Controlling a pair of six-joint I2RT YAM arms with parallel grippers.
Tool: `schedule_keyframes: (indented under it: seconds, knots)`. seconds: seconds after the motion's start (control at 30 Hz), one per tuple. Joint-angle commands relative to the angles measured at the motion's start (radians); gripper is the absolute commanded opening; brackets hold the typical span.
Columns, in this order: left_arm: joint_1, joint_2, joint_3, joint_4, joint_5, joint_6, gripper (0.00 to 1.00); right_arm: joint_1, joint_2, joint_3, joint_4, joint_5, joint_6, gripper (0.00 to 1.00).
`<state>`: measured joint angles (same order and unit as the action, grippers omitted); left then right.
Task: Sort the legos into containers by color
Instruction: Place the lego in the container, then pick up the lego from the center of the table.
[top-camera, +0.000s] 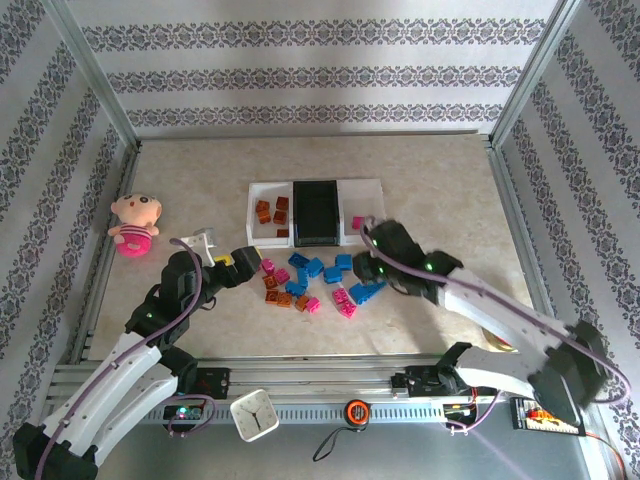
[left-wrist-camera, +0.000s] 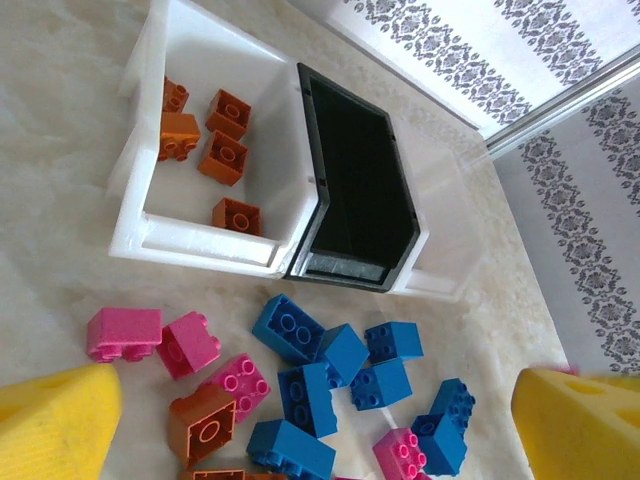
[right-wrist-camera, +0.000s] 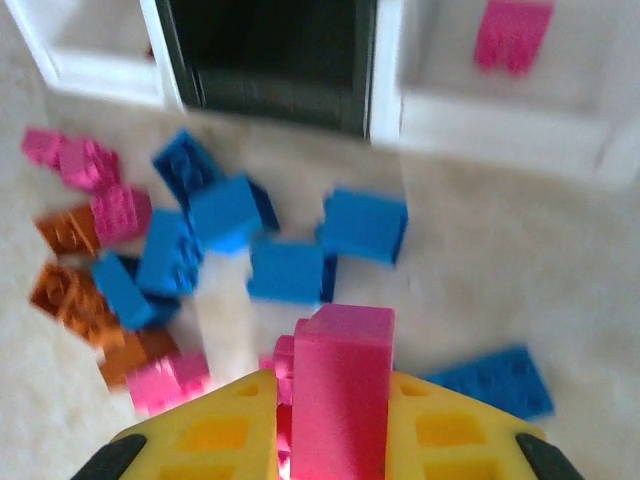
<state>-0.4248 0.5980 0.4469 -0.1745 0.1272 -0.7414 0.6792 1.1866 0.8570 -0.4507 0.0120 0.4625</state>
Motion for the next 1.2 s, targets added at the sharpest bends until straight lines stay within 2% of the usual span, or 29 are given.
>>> schedule_keyframes:
  seconds: [0.0, 0.17, 0.33, 0.4, 0.47, 0.53, 0.6, 0.73, 0.87, 0.97, 1.07, 1.17]
  knots:
    - [-0.007, -0.018, -0.018, -0.018, 0.013, 0.02, 1.0, -0.068, 0.177, 0.139, 0.058, 0.043, -0.082, 0.17]
    - [-0.007, -0.021, -0.021, -0.054, 0.032, 0.037, 1.0, -0.15, 0.469, 0.366, 0.056, 0.091, -0.098, 0.17]
    - [-0.008, -0.016, -0.03, -0.07, 0.045, 0.049, 1.0, -0.201, 0.631, 0.503, 0.043, 0.109, -0.071, 0.2]
    - [-0.007, -0.011, -0.034, -0.071, 0.048, 0.051, 1.0, -0.21, 0.674, 0.539, 0.036, 0.108, -0.062, 0.29]
    - [-0.006, -0.001, -0.04, -0.067, 0.054, 0.053, 1.0, -0.211, 0.701, 0.568, 0.027, 0.104, -0.056, 0.44]
    - [-0.006, 0.014, -0.04, -0.063, 0.056, 0.056, 0.99, -0.211, 0.704, 0.58, 0.023, 0.104, -0.052, 0.58]
    - [-0.008, 0.041, -0.039, -0.057, 0.062, 0.064, 0.97, -0.208, 0.677, 0.565, 0.033, 0.092, -0.044, 0.61]
    - [-0.008, 0.144, -0.03, -0.037, 0.078, 0.084, 0.86, -0.184, 0.585, 0.476, 0.08, 0.069, -0.038, 0.62]
    - [-0.031, 0.331, -0.009, 0.013, 0.054, 0.108, 0.8, -0.151, 0.505, 0.37, 0.125, 0.055, -0.027, 0.62]
    - [-0.043, 0.446, 0.018, 0.047, -0.013, 0.129, 0.75, -0.139, 0.463, 0.302, 0.156, 0.041, -0.011, 0.62]
    - [-0.041, 0.506, 0.031, 0.104, -0.083, 0.145, 0.74, -0.138, 0.431, 0.254, 0.175, 0.025, 0.0, 0.62]
    - [-0.032, 0.54, 0.045, 0.146, -0.138, 0.155, 0.63, -0.138, 0.403, 0.223, 0.183, 0.026, -0.001, 0.62]
